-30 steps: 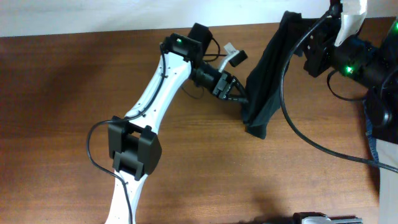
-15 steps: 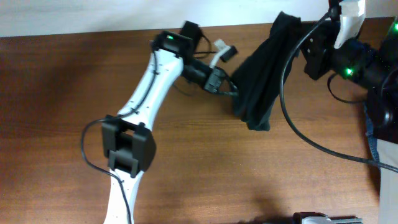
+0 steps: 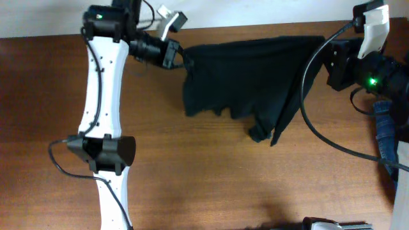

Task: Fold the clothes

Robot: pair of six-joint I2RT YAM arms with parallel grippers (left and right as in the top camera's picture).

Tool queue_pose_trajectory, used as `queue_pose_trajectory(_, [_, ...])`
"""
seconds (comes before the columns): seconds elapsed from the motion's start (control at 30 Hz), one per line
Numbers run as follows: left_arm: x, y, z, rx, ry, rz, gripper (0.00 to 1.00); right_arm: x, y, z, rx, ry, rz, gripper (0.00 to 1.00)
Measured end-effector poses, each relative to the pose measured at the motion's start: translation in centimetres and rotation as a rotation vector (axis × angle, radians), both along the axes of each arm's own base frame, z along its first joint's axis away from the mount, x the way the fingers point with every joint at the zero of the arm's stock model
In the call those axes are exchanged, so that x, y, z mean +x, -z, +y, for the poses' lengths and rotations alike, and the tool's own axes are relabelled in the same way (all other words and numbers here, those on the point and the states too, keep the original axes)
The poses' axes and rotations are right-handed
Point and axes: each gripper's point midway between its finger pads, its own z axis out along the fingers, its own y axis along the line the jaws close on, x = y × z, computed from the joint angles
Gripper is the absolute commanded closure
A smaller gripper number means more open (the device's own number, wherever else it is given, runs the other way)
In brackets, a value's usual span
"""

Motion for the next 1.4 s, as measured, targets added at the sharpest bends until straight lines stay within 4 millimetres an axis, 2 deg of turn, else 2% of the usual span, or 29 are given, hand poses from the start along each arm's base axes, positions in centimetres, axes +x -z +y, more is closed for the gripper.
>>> queue_pose_trajectory(0.27, [0.1,-6.0,0.8,0.012,-0.090,-0.204,1.00,-1.1,1.6,0.2,-0.022,-0.022,0.064,0.96])
queue_pose_trajectory(0.4, [0.2,-7.2,1.5,0.039,-0.145,-0.248,1.00,-1.3,1.5,0.3,-0.034,-0.029,0.057,0.96])
queue_pose_trajectory(0.5, [0.2,-7.7,2.1,0.065,-0.176,-0.265,1.00,-1.6,0.4,0.5,-0.046,-0.036,0.024,0.96])
queue_pose_trajectory(0.63, [-0.4,-9.1,2.7,0.085,-0.208,-0.304,1.00,-2.4,-2.8,1.5,-0.067,-0.066,-0.076,0.96])
queue_pose_trajectory(0.73, [-1.3,-10.9,3.2,0.087,-0.226,-0.353,1.00,-3.4,-4.8,2.4,-0.077,-0.088,-0.135,0.96])
queue_pose_trajectory(0.83, [-2.8,-13.1,3.6,0.082,-0.238,-0.407,1.00,-4.6,-5.0,3.0,-0.075,-0.103,-0.128,0.96])
queue_pose_trajectory(1.17, [-8.8,-19.8,4.9,0.032,-0.270,-0.563,1.00,-6.7,-2.1,4.3,-0.046,-0.147,0.030,0.96])
queue_pose_trajectory(1.4, [-11.3,-22.1,5.4,0.002,-0.288,-0.612,1.00,-8.7,-1.0,4.5,-0.004,-0.129,0.129,0.96])
